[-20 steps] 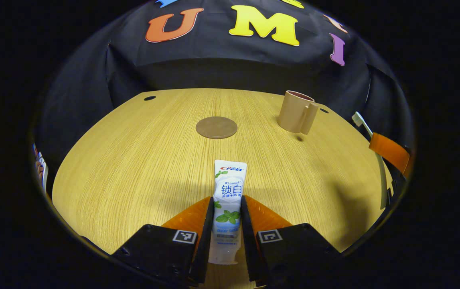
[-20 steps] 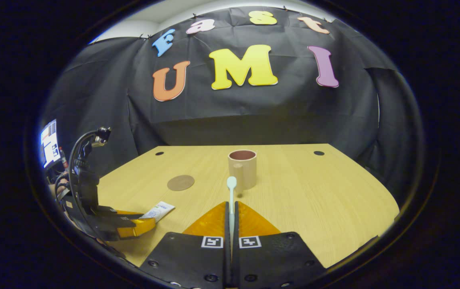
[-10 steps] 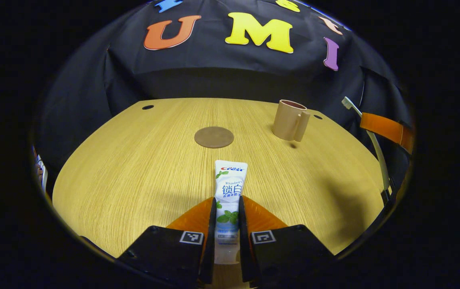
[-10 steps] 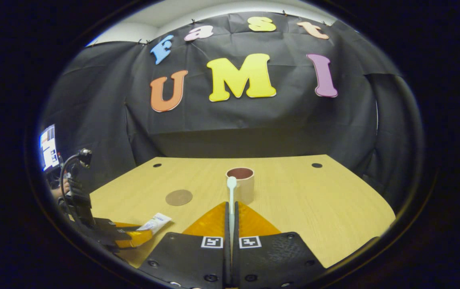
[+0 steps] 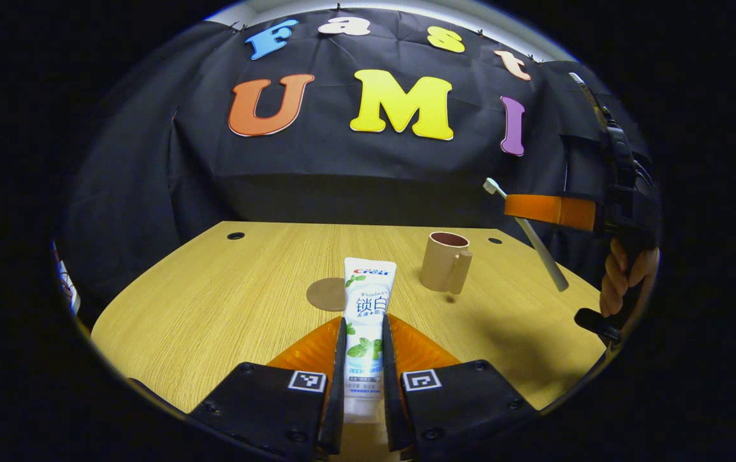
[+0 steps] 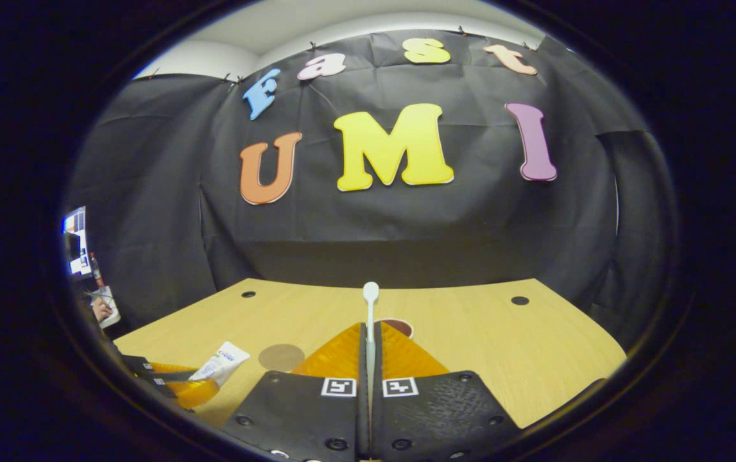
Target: Put the toothbrush and toothpaste on the desktop into the cup, then pick up the cup and place it on the coaster on the desktop.
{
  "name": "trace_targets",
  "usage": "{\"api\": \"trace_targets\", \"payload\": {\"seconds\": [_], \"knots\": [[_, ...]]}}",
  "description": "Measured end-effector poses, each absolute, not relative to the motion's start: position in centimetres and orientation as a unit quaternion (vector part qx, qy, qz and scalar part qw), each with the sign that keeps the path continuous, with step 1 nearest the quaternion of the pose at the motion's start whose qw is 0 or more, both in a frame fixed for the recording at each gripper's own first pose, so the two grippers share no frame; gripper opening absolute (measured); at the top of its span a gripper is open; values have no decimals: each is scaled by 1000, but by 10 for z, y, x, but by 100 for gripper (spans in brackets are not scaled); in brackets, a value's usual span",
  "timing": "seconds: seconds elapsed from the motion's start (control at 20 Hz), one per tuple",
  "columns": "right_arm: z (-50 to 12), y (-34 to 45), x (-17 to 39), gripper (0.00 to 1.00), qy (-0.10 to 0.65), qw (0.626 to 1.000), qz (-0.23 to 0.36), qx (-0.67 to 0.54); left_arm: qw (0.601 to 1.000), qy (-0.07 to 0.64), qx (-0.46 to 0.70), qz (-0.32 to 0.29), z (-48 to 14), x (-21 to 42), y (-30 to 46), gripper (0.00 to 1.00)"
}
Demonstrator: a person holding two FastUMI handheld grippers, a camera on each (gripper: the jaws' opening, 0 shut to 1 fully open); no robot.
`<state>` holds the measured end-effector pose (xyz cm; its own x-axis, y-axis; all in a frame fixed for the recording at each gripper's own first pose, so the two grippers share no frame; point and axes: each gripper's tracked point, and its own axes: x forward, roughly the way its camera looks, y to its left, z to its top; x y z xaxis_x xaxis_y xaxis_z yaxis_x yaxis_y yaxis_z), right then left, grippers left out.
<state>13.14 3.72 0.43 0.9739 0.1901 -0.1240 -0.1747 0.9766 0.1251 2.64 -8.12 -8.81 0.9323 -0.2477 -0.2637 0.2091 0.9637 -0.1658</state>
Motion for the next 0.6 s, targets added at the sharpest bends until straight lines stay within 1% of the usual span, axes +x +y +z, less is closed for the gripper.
{"api": "trace_targets", "payload": {"seconds": [0.15,0.3,0.6], "knots": [[11,39,167,0,63,988,105,90,980,139,-75,-121,-81,36,-85,29],[19,33,209,0,39,991,102,79,980,138,-68,-123,-81,46,-84,29],[24,44,272,0,15,991,119,68,981,133,-66,-125,-76,63,-84,29]]}}
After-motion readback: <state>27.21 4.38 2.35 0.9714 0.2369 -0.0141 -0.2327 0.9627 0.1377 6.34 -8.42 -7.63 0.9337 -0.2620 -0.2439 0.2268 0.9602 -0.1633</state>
